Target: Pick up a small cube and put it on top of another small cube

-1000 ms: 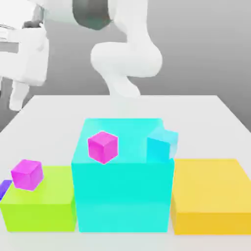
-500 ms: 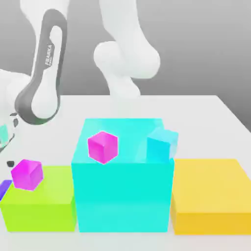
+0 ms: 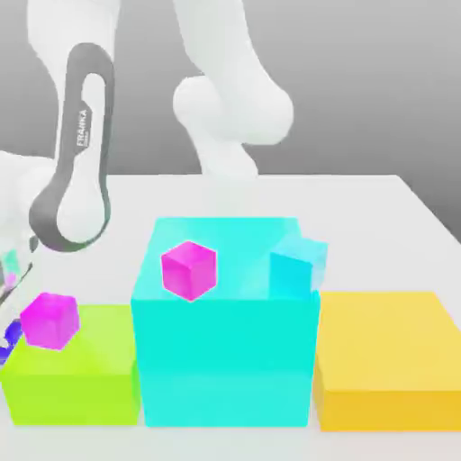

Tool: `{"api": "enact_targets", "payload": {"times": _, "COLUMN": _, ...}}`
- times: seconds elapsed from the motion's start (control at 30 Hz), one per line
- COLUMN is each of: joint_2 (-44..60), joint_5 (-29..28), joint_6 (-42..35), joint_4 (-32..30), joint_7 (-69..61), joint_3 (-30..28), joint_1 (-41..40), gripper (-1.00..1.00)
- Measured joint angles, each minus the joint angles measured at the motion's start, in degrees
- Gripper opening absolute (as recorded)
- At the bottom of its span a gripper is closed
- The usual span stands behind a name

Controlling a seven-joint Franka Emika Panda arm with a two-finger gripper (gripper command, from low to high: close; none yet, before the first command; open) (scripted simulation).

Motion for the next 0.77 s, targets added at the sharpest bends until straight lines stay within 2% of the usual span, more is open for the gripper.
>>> {"api": "enact_targets", "payload": {"times": 0.1, "joint_2": -5.51, "joint_5": -4.55, "joint_6": -5.68, "joint_4": 0.56, "joint_7": 3.04, "joint_3": -0.49, "joint_1": 1.23, "gripper": -1.00}}
{"api": "enact_targets", "payload": {"times": 0.2, "joint_2": -11.58, "joint_5": -6.73, "joint_6": -11.89, "joint_4": 1.06, "joint_7": 4.84, "joint_3": 0.29, "joint_1": 2.88, "gripper": -1.00}}
{"api": "enact_targets", "payload": {"times": 0.3, "joint_2": -17.79, "joint_5": -6.85, "joint_6": -18.11, "joint_4": 1.53, "joint_7": 5.23, "joint_3": 1.09, "joint_1": 4.41, "gripper": -1.00}}
{"api": "enact_targets", "payload": {"times": 0.4, "joint_2": -23.13, "joint_5": -4.53, "joint_6": -22.93, "joint_4": 0.61, "joint_7": 5.89, "joint_3": 2.61, "joint_1": 6.14, "gripper": -1.00}}
{"api": "enact_targets", "payload": {"times": 0.47, "joint_2": -23.01, "joint_5": -3.09, "joint_6": -21.98, "joint_4": -1.01, "joint_7": 6.93, "joint_3": 3.36, "joint_1": 7.07, "gripper": -1.00}}
{"api": "enact_targets", "payload": {"times": 0.57, "joint_2": -18.67, "joint_5": -2.39, "joint_6": -15.69, "joint_4": -3.20, "joint_7": 7.01, "joint_3": 3.54, "joint_1": 7.34, "gripper": -1.00}}
{"api": "enact_targets", "payload": {"times": 0.6, "joint_2": -17.32, "joint_5": -2.25, "joint_6": -13.80, "joint_4": -3.76, "joint_7": 6.95, "joint_3": 3.56, "joint_1": 7.41, "gripper": 1.00}}
{"api": "enact_targets", "payload": {"times": 0.77, "joint_2": -17.32, "joint_5": -2.25, "joint_6": -13.80, "joint_4": -3.76, "joint_7": 6.94, "joint_3": 3.56, "joint_1": 7.49, "gripper": 1.00}}
